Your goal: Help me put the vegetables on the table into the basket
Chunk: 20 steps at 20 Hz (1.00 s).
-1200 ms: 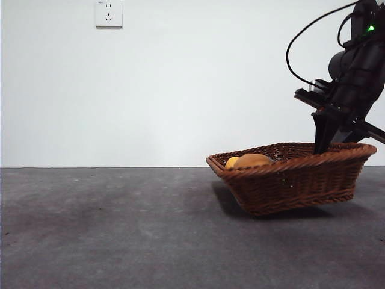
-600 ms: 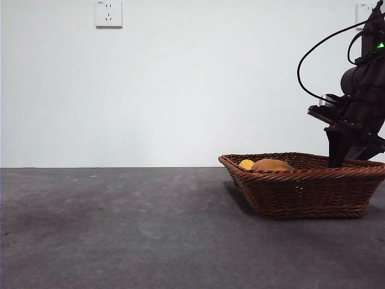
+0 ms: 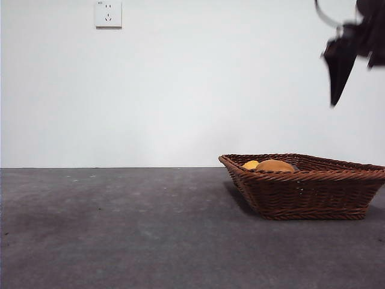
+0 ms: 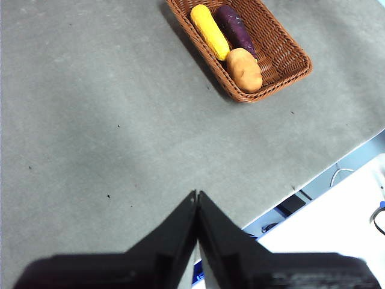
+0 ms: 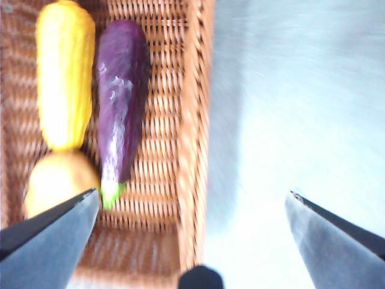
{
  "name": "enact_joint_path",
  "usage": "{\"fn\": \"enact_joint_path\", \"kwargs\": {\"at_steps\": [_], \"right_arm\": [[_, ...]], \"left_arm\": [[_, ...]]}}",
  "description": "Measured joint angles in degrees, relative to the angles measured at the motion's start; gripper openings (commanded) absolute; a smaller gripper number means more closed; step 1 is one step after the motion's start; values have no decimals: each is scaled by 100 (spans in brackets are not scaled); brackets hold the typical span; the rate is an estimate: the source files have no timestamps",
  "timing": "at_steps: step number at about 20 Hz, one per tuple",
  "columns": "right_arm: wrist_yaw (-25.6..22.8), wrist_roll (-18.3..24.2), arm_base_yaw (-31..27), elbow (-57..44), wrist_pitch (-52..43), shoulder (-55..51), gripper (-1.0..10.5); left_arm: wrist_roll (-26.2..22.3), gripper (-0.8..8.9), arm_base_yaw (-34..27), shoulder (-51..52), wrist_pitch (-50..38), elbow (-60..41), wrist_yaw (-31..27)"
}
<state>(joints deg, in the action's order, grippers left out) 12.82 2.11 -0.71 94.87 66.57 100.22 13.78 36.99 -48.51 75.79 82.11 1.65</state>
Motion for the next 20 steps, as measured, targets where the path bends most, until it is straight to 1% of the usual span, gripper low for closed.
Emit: {"fn": "enact_joint_path", "kwargs": {"at_steps": [1, 2, 3, 6, 10, 12, 16, 20], "right_arm": [[-179, -26, 13, 0, 170, -328, 239], [-330, -83, 26, 0, 289, -688, 27], [-411, -157, 33, 0, 332, -1019, -6], [-450, -321, 33, 0, 498, -2162, -7], [-452, -343, 33, 2, 1069, -3595, 0], [-494, -343, 33, 2, 1106, -4109, -1], [-531, -337, 33, 2, 1106, -4597, 0], [-533, -337, 33, 2, 1106, -4481, 0]], "left_arm": [[-28, -4, -2, 0, 0, 0, 0], [-61, -4, -2, 0, 0, 0, 0], [-72, -4, -2, 0, -2, 0, 0], [-74, -4, -2, -26, 0, 0, 0], [-74, -3, -2, -173, -2, 0, 0], [-74, -3, -2, -258, 0, 0, 0], [-92, -3, -2, -446, -2, 0, 0], [-116, -3, -2, -752, -2, 0, 0]]}}
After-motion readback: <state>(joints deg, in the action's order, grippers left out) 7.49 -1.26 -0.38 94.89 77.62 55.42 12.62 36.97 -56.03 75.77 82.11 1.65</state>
